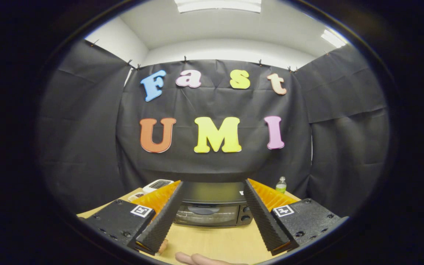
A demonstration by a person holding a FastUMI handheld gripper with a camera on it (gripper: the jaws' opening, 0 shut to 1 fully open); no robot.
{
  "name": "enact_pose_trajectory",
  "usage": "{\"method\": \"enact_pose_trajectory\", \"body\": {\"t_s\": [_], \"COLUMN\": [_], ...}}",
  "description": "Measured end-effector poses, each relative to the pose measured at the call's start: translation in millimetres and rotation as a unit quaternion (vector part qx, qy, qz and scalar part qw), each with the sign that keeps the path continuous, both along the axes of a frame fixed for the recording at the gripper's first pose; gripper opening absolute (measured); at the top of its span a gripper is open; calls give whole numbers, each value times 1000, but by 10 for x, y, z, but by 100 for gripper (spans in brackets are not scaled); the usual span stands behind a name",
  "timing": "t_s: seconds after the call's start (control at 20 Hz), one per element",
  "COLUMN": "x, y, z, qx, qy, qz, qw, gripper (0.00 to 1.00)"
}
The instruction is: Open the toaster oven, put the food inside, and close the toaster oven door.
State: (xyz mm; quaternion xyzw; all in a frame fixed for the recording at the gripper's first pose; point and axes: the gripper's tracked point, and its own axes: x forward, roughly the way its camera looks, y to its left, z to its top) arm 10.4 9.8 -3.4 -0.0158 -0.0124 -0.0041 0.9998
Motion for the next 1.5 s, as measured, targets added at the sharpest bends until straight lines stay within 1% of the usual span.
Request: {"method": "enact_pose_trajectory", "body": {"t_s": [0.15,0.3,0.5,0.8,0.95,1.05,1.2,1.3,1.5], "x": [258,542,946,1543,1769,1893,1963,2000,1985], "y": [20,-27,51,48,48,142,149,185,191], "z": [-175,-283,-644,-1126,-1374,-1571,-1761,-1773,-1796], "qx": [5,13,27,18,2,0,-4,1,1], "qy": [15,14,38,81,106,126,150,146,140], "qz": [5,-2,16,8,1,9,3,11,13], "qw": [1000,1000,999,997,994,992,989,989,990], "gripper": [100,100,100,100,100,100,100,100,100]}}
